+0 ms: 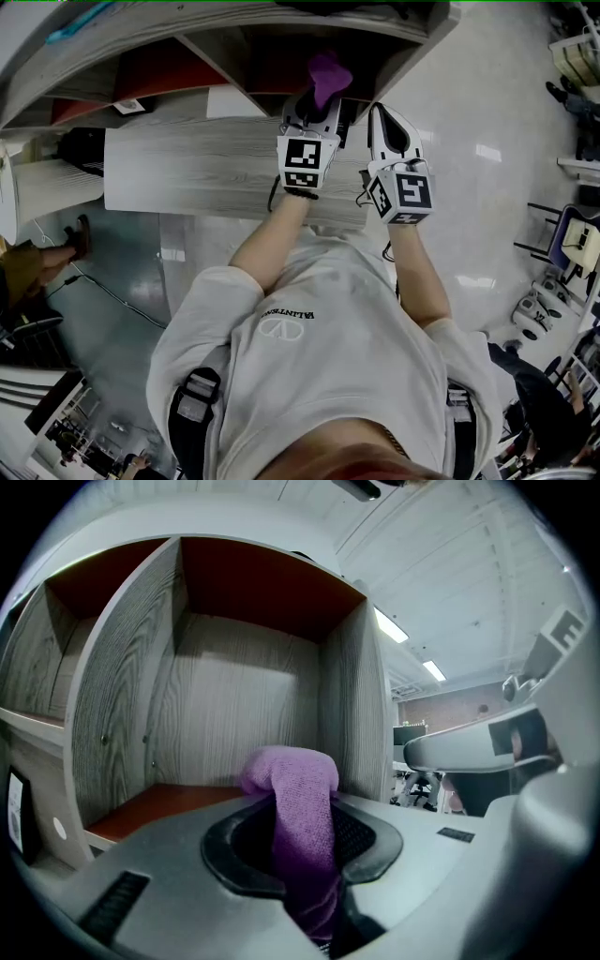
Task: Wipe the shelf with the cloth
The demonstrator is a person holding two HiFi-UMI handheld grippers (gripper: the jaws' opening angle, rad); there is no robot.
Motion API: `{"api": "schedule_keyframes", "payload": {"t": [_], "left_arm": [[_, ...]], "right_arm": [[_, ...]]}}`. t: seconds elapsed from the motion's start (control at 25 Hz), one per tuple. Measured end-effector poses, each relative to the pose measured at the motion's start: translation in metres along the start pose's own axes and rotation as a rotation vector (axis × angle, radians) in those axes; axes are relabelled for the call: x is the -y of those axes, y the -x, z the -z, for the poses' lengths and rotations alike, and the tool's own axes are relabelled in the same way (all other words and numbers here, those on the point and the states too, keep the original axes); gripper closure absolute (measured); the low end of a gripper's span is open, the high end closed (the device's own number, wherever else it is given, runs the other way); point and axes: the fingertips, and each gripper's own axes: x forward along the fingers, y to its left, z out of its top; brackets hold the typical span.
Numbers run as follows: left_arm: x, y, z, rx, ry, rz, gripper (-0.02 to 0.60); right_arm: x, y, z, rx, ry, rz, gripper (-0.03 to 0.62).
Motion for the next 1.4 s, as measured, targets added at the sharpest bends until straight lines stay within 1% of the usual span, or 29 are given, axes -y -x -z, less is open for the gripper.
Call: {"api": "schedule_keyframes", "payload": {"t": [0.64, 0.84, 1.08, 1.4], "left_arm": [[0.036, -0.012, -0.007, 0.003, -0.003, 0.019, 0.479], [0.051, -0.015, -0.007, 0.000, -0.010, 0.039, 0.479], [0.052, -0.018, -0.005, -0.007, -0.009, 0.055, 0.479], [0.058, -0.019, -0.006, -0.017, -0.032, 0.073, 0.479]], "right_arm": [[0.025, 0.015, -0.001, 0.007, -0.010, 0.005, 0.594], [0.030, 0.020, -0.003, 0.014, -0.010, 0.008, 0.594], [0.029, 0.016, -0.003, 0.016, -0.009, 0.009, 0.594], [0.031, 0.019, -0.007, 0.024, -0.006, 0.006, 0.594]]}}
